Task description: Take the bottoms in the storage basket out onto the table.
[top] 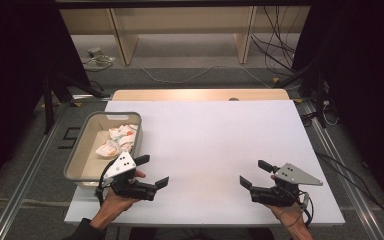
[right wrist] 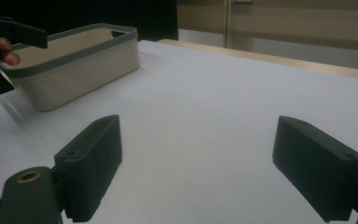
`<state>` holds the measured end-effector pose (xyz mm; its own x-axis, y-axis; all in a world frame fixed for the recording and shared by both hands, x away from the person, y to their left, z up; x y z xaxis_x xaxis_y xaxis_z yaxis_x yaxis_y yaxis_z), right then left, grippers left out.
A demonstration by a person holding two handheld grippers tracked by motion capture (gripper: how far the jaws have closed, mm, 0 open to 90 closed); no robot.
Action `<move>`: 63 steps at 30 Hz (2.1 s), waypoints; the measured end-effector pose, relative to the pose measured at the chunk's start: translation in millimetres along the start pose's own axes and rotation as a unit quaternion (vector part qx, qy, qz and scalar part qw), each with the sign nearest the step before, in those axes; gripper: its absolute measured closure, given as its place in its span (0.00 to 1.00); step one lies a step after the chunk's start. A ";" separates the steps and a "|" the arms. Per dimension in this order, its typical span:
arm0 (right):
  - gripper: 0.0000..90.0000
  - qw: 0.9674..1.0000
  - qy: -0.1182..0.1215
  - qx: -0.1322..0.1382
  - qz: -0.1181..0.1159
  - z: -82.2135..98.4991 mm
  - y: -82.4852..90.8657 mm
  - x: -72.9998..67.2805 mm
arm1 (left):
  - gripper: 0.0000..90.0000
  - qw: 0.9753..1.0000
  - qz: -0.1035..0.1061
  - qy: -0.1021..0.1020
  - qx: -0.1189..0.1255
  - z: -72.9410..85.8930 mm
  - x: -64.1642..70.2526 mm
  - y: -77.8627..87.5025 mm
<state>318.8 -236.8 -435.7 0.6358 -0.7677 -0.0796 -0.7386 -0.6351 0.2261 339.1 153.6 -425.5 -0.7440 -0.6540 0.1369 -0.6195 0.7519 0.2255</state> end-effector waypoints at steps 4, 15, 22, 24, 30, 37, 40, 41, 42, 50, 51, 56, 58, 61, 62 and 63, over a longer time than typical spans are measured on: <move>0.18 1.000 0.000 0.002 0.000 -0.1 0.0 -0.1 | 0.00 1.000 -0.007 0.005 0.005 -2.1 -1.0 0.6; 0.18 1.000 -0.003 0.000 0.003 -0.3 -1.5 -1.2 | 0.00 0.999 -0.032 0.013 0.011 -9.7 -6.8 -2.5; 0.18 1.000 -0.002 0.004 0.002 -0.6 -2.2 -0.8 | 0.00 0.999 -0.045 0.016 0.013 -14.3 -10.4 -4.0; 0.18 1.000 -0.002 0.002 0.003 -0.6 -2.2 -0.9 | 0.00 0.999 -0.049 0.018 0.013 -16.0 -12.4 -4.1; 0.18 1.000 -0.001 0.005 0.003 -0.8 -2.5 -0.3 | 0.00 0.998 -0.062 0.023 0.012 -20.7 -19.4 -6.1; 0.18 1.000 -0.003 0.004 0.002 -0.8 -2.3 -0.1 | 0.00 0.997 -0.081 0.019 0.008 -28.8 -28.3 -12.8; 0.18 1.000 -0.005 0.003 0.002 -0.7 -2.2 -0.4 | 0.00 0.996 -0.091 0.023 0.009 -31.5 -32.2 -13.9; 0.18 1.000 -0.006 0.003 0.002 -0.7 -2.1 -0.4 | 0.00 0.995 -0.096 0.025 0.008 -34.1 -36.1 -14.5; 0.18 1.000 -0.006 0.003 0.002 -0.7 -2.1 -0.4 | 0.00 0.995 -0.096 0.025 0.008 -34.1 -36.1 -14.5; 0.18 1.000 -0.005 0.000 0.002 -0.1 -3.3 -0.1 | 0.01 0.992 -0.119 0.039 -0.003 -38.5 -58.6 -15.9; 0.18 1.000 -0.006 0.000 0.001 -0.2 -3.3 0.0 | 0.01 0.992 -0.120 0.045 -0.006 -39.3 -61.4 -15.6; 0.18 1.000 -0.008 0.000 0.002 0.0 -3.1 0.3 | 0.02 0.990 -0.130 0.054 -0.014 -41.0 -72.5 -17.0; 0.18 1.000 -0.007 0.000 0.001 -0.1 -3.1 0.3 | 0.02 0.990 -0.132 0.055 -0.017 -41.8 -75.1 -16.8; 0.18 1.000 -0.007 0.000 0.001 0.1 -3.5 0.1 | 0.04 0.987 -0.144 0.066 -0.019 -44.1 -85.0 -15.6; 0.18 1.000 -0.007 0.000 0.002 0.2 -3.5 0.2 | 0.04 0.987 -0.147 0.065 -0.024 -44.3 -86.9 -16.2; 0.18 1.000 -0.006 -0.001 0.001 0.3 -3.6 0.5 | 0.04 0.986 -0.153 0.062 -0.029 -44.5 -89.6 -16.3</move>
<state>321.7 -235.0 -436.7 0.6309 -0.7705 -0.0913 -0.7400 -0.6329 0.2276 427.0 196.2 -398.5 -0.4860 -0.8573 0.1700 -0.7918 0.5142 0.3297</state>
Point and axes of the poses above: each handheld gripper's, and its own axes: y roughly backward along the jaws, z roughly out of its underside, x roughly to its right, the point moved 2 cm from there along -y, roughly forward along the jaws, and after that the axes turned 6 degrees about x, right-handed, at the moved point
